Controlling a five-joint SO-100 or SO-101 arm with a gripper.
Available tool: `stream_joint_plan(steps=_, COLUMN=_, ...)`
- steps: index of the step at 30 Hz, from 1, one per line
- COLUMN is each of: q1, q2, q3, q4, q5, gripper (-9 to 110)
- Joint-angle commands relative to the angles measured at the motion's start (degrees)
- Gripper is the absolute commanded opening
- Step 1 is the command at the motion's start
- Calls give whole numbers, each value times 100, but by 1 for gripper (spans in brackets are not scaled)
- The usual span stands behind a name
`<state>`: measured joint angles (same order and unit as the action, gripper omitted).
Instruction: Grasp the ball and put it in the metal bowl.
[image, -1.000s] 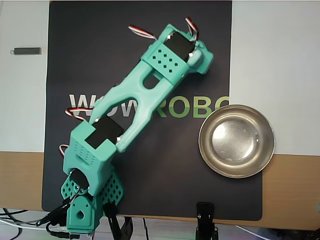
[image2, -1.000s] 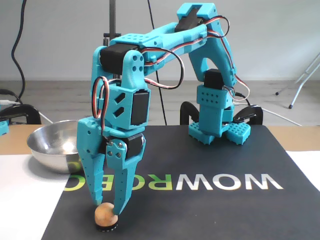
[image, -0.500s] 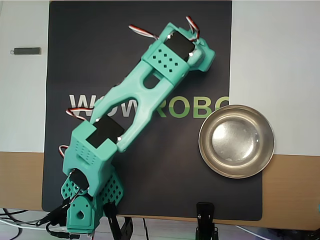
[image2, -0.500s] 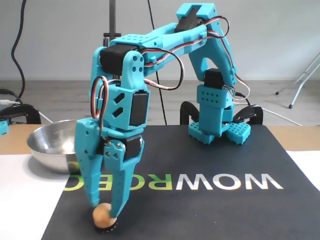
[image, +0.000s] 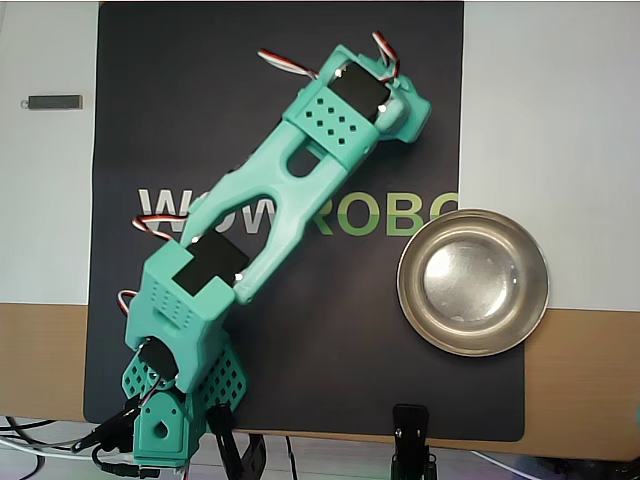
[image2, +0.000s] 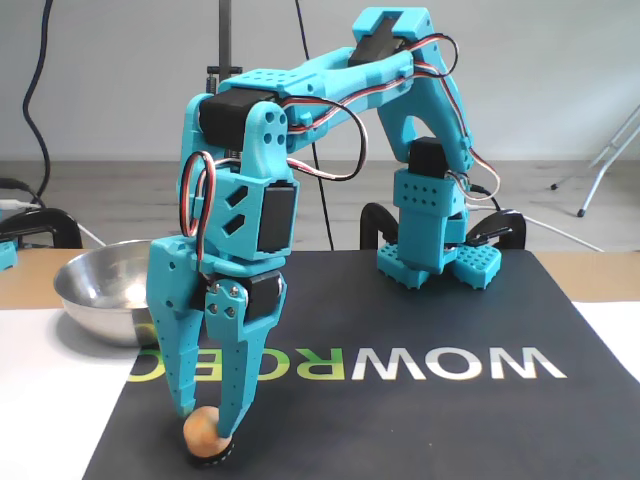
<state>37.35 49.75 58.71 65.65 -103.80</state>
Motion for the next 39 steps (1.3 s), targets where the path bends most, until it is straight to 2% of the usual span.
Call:
stream_joint_plan(steps=1, q1=-35, q2=-62, q3=18, q4=-18, q5=-18, gripper=42)
stream_joint_plan(steps=10, q1=-35, q2=-62, q3=18, q4=-18, q5=-18, gripper=42)
stream_joint_plan(steps=14, q1=-35, q2=-62, q3=18, q4=-18, q5=-18, gripper=26)
stream_joint_plan(steps=33, q1=-26, q2=229, q3=18, q4=114, q5=176, gripper=28)
stream_joint_plan(steps=39, q1=-35, q2=483, q3=-53, q4=562, q5=176, gripper=28)
